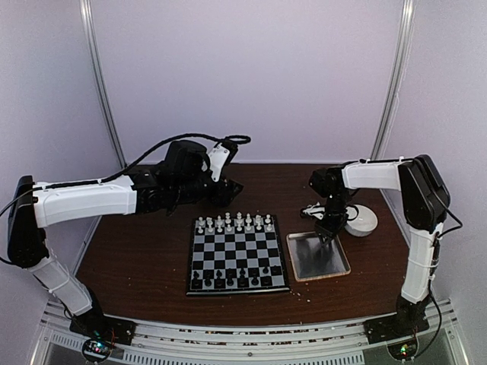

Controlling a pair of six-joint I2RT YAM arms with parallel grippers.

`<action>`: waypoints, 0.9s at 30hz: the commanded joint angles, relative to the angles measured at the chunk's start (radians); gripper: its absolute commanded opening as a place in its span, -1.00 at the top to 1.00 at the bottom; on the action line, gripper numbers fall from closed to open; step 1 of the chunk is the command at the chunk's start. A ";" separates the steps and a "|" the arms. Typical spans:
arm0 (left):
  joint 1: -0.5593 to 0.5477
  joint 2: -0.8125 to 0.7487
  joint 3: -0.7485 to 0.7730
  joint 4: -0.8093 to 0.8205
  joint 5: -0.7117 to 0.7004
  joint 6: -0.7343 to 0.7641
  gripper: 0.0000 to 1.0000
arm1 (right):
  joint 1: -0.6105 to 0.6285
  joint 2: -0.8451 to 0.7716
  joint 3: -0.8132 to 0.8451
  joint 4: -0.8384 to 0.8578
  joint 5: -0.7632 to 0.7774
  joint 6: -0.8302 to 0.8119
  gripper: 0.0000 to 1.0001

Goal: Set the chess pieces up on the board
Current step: Pick up the rook from the storage box.

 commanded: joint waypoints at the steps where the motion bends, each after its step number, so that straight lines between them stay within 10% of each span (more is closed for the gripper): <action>1: 0.007 0.006 -0.017 0.020 0.013 -0.015 -0.17 | 0.005 -0.002 0.017 0.002 -0.006 0.006 0.27; 27: 0.007 -0.004 0.002 -0.020 0.018 -0.027 -0.15 | 0.022 0.109 0.158 -0.077 0.136 0.000 0.44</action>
